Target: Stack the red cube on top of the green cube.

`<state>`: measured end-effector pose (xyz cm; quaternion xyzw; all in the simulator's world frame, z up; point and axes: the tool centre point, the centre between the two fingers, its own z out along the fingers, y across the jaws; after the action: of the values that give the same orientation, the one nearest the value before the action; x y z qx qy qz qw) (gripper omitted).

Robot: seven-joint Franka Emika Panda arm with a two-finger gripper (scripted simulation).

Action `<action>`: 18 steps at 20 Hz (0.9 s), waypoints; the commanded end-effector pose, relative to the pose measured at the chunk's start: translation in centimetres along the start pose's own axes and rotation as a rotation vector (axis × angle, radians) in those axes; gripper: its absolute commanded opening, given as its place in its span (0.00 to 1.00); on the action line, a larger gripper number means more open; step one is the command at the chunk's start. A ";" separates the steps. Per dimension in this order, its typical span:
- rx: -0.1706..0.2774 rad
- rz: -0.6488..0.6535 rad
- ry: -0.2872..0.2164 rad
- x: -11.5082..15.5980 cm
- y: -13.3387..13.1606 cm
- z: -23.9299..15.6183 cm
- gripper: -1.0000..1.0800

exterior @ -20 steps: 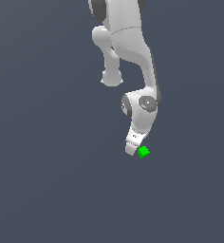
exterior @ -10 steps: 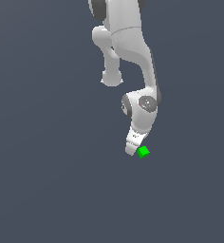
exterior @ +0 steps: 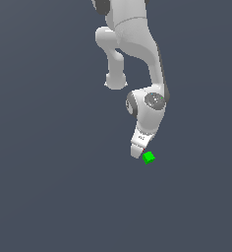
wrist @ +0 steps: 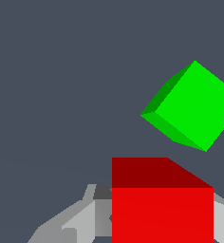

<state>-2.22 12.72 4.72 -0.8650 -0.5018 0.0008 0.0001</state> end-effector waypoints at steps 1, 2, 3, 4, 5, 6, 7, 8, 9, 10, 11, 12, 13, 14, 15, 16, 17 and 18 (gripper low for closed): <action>-0.002 0.000 0.001 0.0 0.0 -1.7 0.00; -0.002 0.000 0.001 0.0 0.0 -2.4 0.00; -0.002 0.000 0.001 0.0 0.0 -3.2 0.00; -0.002 0.000 0.001 0.0 0.0 -3.8 0.00; -0.002 0.000 0.001 0.0 0.0 -4.5 0.00; -0.002 0.000 0.001 0.0 0.0 -5.0 0.00; -0.002 0.000 0.001 0.0 0.0 -5.6 0.00; -0.002 0.000 0.001 0.0 0.0 -6.0 0.00; -0.002 0.000 0.001 0.0 0.0 -6.4 0.00; -0.001 0.000 0.001 0.0 0.0 -6.7 0.00; -0.001 0.000 0.001 0.0 0.0 -7.0 0.00; -0.001 0.000 0.001 0.0 0.0 -7.1 0.00; -0.001 0.000 0.001 0.1 0.0 -7.2 0.00; -0.001 0.000 0.001 0.1 0.0 -7.3 0.00; -0.002 0.000 0.002 0.1 0.0 -7.1 0.00; -0.002 0.000 0.002 0.1 0.0 -7.1 0.00; -0.002 0.000 0.002 0.1 0.1 -7.0 0.00; -0.002 0.000 0.002 0.2 0.1 -7.0 0.00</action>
<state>-2.09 12.79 11.75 -0.8650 -0.5019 -0.0003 -0.0002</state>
